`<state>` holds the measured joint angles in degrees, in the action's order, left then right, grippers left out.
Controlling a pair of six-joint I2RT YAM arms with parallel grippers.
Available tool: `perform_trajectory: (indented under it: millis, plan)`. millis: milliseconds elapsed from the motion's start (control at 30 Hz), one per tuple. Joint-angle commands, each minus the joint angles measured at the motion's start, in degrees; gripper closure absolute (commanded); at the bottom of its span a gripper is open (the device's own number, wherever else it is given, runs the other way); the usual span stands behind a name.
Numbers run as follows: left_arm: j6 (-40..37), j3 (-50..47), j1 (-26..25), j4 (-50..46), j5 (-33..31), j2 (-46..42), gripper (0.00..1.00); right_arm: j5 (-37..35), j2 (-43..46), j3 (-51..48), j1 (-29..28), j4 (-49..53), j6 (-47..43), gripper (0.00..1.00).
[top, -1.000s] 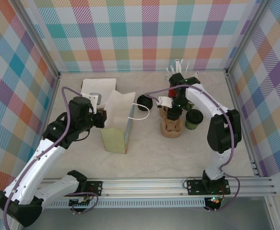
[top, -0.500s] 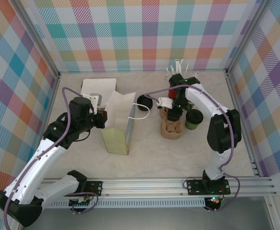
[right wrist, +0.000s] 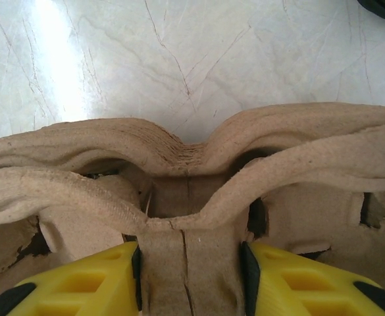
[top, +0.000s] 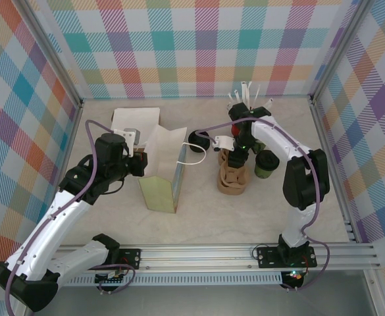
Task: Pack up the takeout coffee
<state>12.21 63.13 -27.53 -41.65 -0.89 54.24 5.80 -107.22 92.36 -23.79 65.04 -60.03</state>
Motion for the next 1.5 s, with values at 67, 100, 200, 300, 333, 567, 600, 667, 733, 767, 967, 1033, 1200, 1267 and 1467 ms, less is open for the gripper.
perform_trajectory:
  millis: [67,100,200,300,333,567,600,667,733,767,967,1033,1200,1267,1467]
  plan:
    - [0.3,-0.4,0.6,1.4,0.6,-1.0,1.0,1.3,2.2,0.7,-0.2,1.5,0.7,0.59]
    - [0.2,-0.4,0.5,1.4,0.8,-1.0,1.0,1.2,2.8,0.8,-0.1,1.6,0.9,0.59]
    - [0.5,-0.4,0.6,1.5,1.0,-1.2,1.0,1.4,5.2,1.2,0.7,2.3,2.0,0.59]
    - [0.6,-0.5,0.6,1.5,1.1,-1.5,1.0,2.6,7.9,1.5,1.8,2.8,4.1,0.6]
    - [0.6,-0.5,0.6,1.4,1.2,-1.6,1.0,3.1,9.0,1.4,2.1,3.0,4.9,0.6]
    - [0.8,-0.7,0.6,1.5,2.5,-1.7,1.0,6.5,18.2,0.2,2.9,1.7,10.6,0.61]
    - [1.0,-0.8,0.5,1.7,2.8,-1.7,1.0,7.0,19.6,0.3,2.9,1.5,11.1,0.61]
    - [1.6,-0.9,0.5,2.2,3.5,-1.7,1.0,8.3,22.7,0.8,2.9,1.4,12.4,0.63]
    - [2.2,-0.9,0.4,2.9,4.1,-1.7,1.0,10.0,25.3,1.8,3.0,1.3,13.4,0.64]
    - [2.6,-0.9,0.2,3.4,4.4,-1.6,1.0,11.5,26.7,2.7,3.0,1.1,14.1,0.64]
    - [5.0,-1.0,-3.1,6.3,3.9,-0.6,1.0,27.3,30.5,9.3,2.9,-1.1,20.4,0.65]
    - [5.0,-0.7,-5.0,6.6,2.6,0.3,1.0,33.3,30.9,10.6,2.9,-3.3,24.0,0.65]
    - [6.1,0.2,-8.2,8.5,1.9,2.7,1.0,46.7,29.2,12.3,1.1,-9.9,36.2,0.66]
    - [6.6,0.6,-9.4,9.3,1.6,3.5,1.0,47.9,28.1,12.8,-0.4,-11.5,39.8,0.66]
    - [7.3,2.0,-12.5,10.5,0.6,5.7,1.0,51.9,24.7,12.9,-3.4,-13.4,47.5,0.66]
